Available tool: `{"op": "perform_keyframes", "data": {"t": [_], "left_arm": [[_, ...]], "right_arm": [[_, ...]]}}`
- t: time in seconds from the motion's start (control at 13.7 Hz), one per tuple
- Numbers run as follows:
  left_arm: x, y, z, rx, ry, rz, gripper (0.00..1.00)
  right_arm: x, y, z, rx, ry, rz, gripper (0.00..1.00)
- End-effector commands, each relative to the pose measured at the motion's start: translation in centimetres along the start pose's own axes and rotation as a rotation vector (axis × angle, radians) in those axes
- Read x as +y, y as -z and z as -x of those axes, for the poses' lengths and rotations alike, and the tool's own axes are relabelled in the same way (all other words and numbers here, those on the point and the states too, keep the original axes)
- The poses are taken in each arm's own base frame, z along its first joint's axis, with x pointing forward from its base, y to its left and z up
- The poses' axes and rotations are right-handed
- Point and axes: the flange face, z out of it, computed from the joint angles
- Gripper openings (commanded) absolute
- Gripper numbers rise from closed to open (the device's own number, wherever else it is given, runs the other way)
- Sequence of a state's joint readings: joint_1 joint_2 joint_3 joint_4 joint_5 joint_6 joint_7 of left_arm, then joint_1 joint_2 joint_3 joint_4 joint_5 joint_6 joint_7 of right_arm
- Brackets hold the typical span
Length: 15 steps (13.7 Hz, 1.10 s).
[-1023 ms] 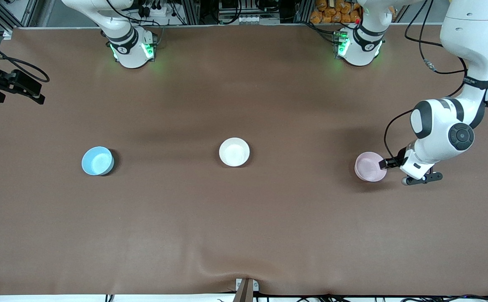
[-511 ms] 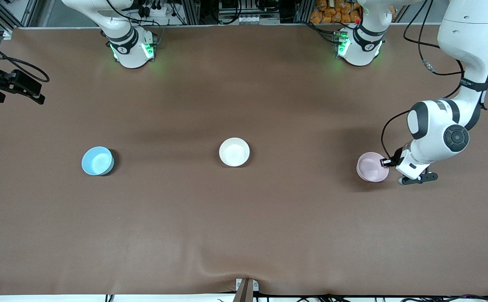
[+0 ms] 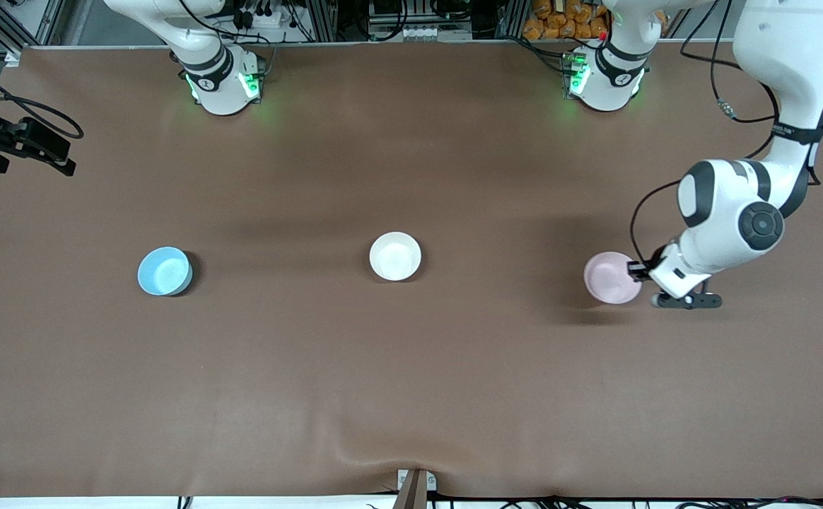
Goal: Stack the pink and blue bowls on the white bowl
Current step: 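Move the left gripper down to the pink bowl rim and grasp it, then carry the pink bowl with the left gripper over the white bowl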
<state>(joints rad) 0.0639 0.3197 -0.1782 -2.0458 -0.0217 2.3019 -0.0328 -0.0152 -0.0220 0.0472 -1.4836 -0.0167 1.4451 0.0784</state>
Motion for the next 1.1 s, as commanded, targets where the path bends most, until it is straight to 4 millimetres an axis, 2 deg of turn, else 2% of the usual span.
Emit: {"op": "perform_keyframes", "data": {"t": [0.0,0.15,0.29,0.37,0.51,0.58,0.73,0.8,1.02], "left_arm": [[7.1,4.3,0.8,-0.017,-0.048,0.009,0.00],[13.8,5.1,1.0,-0.002,-0.054,0.045,0.00],[20.7,5.6,1.7,0.006,0.029,0.069,0.00],[24.9,5.4,2.6,0.000,0.069,0.077,0.00],[31.6,4.7,3.4,-0.015,0.166,0.105,0.00],[34.3,4.0,3.5,-0.028,0.215,0.118,0.00],[38.5,2.4,4.1,-0.053,0.281,0.132,0.00],[39.7,1.6,4.1,-0.066,0.301,0.136,0.00],[41.4,-1.7,5.0,-0.099,0.314,0.123,0.00]], "right_arm": [[0.3,0.3,-0.1,-0.002,-0.001,-0.017,1.00],[0.3,0.3,-0.1,0.000,-0.001,-0.017,1.00],[0.3,0.3,-0.1,0.000,-0.001,-0.017,1.00],[0.3,0.3,-0.1,-0.002,-0.001,-0.017,1.00],[0.3,0.3,-0.1,0.000,-0.001,-0.017,1.00],[0.3,0.3,-0.1,0.000,-0.001,-0.017,1.00],[0.3,0.3,-0.1,0.000,-0.001,-0.017,1.00],[0.3,0.3,-0.1,0.000,-0.001,-0.017,1.00],[0.4,0.3,-0.1,-0.002,-0.002,-0.017,1.00]]}}
